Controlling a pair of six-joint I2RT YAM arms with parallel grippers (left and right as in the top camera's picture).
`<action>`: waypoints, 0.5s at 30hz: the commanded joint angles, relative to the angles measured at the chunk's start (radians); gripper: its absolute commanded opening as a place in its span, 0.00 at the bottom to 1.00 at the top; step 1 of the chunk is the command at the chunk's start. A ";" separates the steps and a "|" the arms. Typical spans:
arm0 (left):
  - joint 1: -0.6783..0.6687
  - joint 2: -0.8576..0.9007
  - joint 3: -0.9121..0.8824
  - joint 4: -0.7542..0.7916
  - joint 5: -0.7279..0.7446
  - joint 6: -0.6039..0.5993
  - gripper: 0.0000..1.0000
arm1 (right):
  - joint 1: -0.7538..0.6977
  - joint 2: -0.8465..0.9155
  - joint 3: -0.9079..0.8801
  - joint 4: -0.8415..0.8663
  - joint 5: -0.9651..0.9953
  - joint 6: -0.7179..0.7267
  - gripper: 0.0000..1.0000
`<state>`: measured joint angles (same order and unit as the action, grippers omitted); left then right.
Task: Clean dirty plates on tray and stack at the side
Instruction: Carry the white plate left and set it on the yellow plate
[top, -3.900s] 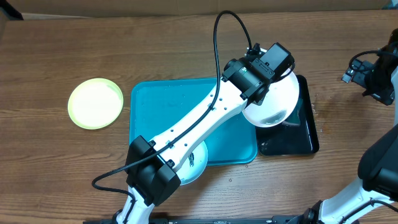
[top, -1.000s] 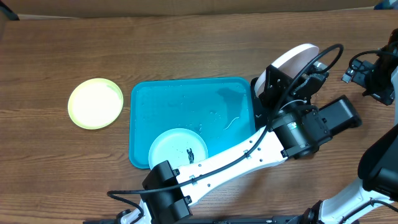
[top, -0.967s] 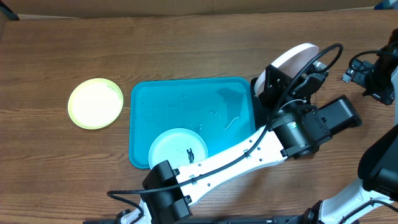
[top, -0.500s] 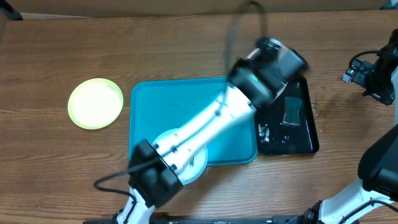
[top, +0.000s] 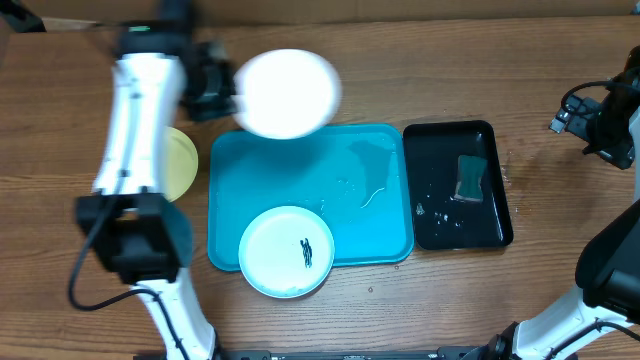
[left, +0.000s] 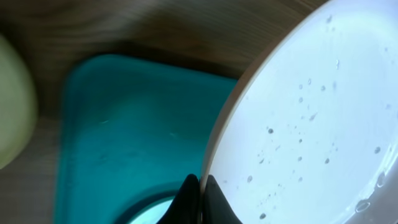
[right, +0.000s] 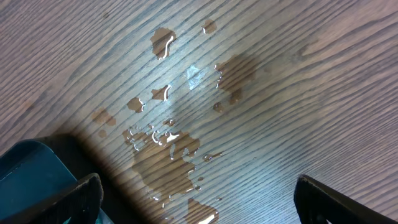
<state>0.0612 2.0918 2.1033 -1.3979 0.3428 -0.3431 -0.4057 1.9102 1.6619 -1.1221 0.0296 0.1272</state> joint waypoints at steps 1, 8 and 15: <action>0.147 0.000 0.020 -0.049 -0.021 0.037 0.04 | -0.002 -0.016 0.006 0.003 0.000 0.003 1.00; 0.449 0.001 0.010 -0.138 -0.190 0.024 0.04 | -0.002 -0.016 0.006 0.003 0.000 0.003 1.00; 0.595 0.001 -0.004 -0.160 -0.275 -0.017 0.04 | -0.002 -0.016 0.006 0.003 0.000 0.003 1.00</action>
<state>0.6460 2.0918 2.1025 -1.5532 0.1101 -0.3420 -0.4061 1.9102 1.6619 -1.1221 0.0299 0.1272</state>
